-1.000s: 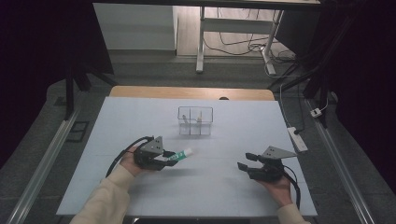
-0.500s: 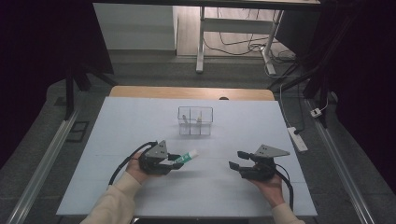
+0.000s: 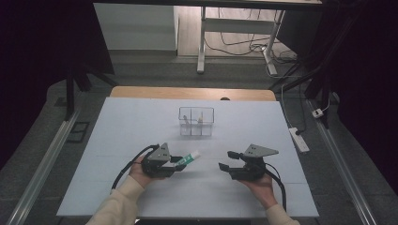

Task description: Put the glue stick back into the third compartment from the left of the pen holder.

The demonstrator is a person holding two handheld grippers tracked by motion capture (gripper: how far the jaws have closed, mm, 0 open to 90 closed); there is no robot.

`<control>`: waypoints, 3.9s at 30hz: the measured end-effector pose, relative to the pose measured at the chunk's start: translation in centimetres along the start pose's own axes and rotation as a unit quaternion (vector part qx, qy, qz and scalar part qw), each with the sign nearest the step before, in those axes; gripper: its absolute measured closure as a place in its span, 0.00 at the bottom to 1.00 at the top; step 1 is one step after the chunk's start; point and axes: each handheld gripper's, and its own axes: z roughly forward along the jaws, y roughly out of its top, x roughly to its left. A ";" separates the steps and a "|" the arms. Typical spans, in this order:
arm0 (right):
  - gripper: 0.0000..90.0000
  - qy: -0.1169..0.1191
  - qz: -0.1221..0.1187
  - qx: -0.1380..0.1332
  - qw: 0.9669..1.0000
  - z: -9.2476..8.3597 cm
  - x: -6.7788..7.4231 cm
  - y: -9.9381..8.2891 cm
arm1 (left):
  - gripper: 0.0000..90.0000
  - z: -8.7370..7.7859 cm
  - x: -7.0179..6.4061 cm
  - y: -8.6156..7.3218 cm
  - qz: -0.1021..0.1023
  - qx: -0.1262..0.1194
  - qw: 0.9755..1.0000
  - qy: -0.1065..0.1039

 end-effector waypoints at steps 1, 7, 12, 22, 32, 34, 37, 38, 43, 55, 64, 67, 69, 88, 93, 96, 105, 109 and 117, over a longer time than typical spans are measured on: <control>0.39 0.002 0.001 -0.003 1.000 0.1 0.1 0.1 | 0.73 0.1 -0.1 0.0 -0.002 -0.002 1.000 0.000; 0.39 0.016 -0.002 -0.008 1.000 1.1 0.9 0.8 | 0.73 0.3 -0.3 0.3 -0.007 -0.006 1.000 0.002; 0.39 0.027 -0.006 -0.009 1.000 2.2 1.6 1.4 | 0.73 0.7 -0.5 0.5 -0.006 -0.003 1.000 0.003; 0.41 0.043 -0.006 -0.010 0.999 3.7 2.5 2.0 | 0.73 1.1 -0.7 0.8 -0.008 -0.004 1.000 0.000; 0.43 0.055 0.015 -0.013 0.998 4.8 2.5 2.3 | 0.73 1.5 -0.9 1.0 -0.005 -0.012 1.000 0.001; 0.44 0.057 0.017 -0.013 0.998 5.0 2.6 2.3 | 0.73 1.6 -1.0 1.1 -0.002 -0.010 1.000 -0.001; 0.48 0.064 0.013 -0.011 0.998 5.3 2.8 2.5 | 0.73 1.8 -1.1 1.2 0.002 -0.008 1.000 -0.001; 0.49 0.066 0.014 -0.011 0.998 5.3 2.9 2.5 | 0.73 1.9 -1.1 1.2 0.001 -0.009 1.000 -0.001; 0.56 0.071 0.025 -0.021 0.997 5.2 2.7 2.6 | 0.73 2.1 -1.1 1.2 0.004 -0.001 1.000 -0.002; 0.71 0.101 0.018 -0.045 0.994 4.6 3.1 3.2 | 0.65 2.8 -1.1 1.5 -0.018 0.005 1.000 0.004; 0.71 0.068 0.002 -0.044 0.997 4.1 2.8 3.2 | 0.51 0.7 -0.3 0.7 -0.057 -0.012 0.998 0.023; 0.71 0.061 0.001 -0.052 0.997 3.6 2.6 3.4 | 0.48 -0.3 -0.2 0.0 -0.066 -0.009 0.997 0.032; 0.71 0.054 0.002 -0.059 0.997 3.2 2.4 3.6 | 0.47 -1.0 -0.1 -0.5 -0.071 -0.005 0.997 0.041; 0.71 0.000 0.014 -0.099 0.995 0.7 -0.6 6.9 | 0.41 -5.5 0.2 -5.2 -0.121 0.006 0.989 0.083; 0.71 -0.020 0.019 -0.106 0.994 0.6 -1.5 8.0 | 0.40 -6.3 0.2 -6.1 -0.131 0.003 0.987 0.092; 0.71 -0.029 0.019 -0.107 0.994 0.8 -2.0 8.9 | 0.40 -6.8 0.3 -6.6 -0.135 -0.001 0.986 0.098; 0.71 -0.070 0.007 -0.103 0.992 2.1 -3.3 12.8 | 0.40 -7.6 0.7 -7.5 -0.150 -0.002 0.984 0.100; 0.71 -0.085 0.008 -0.091 0.992 3.3 -4.1 13.7 | 0.40 -7.5 0.7 -7.4 -0.149 0.000 0.984 0.097; 0.71 -0.105 0.001 -0.049 0.993 5.9 -5.3 13.8 | 0.39 -7.4 0.7 -7.5 -0.148 0.002 0.985 0.092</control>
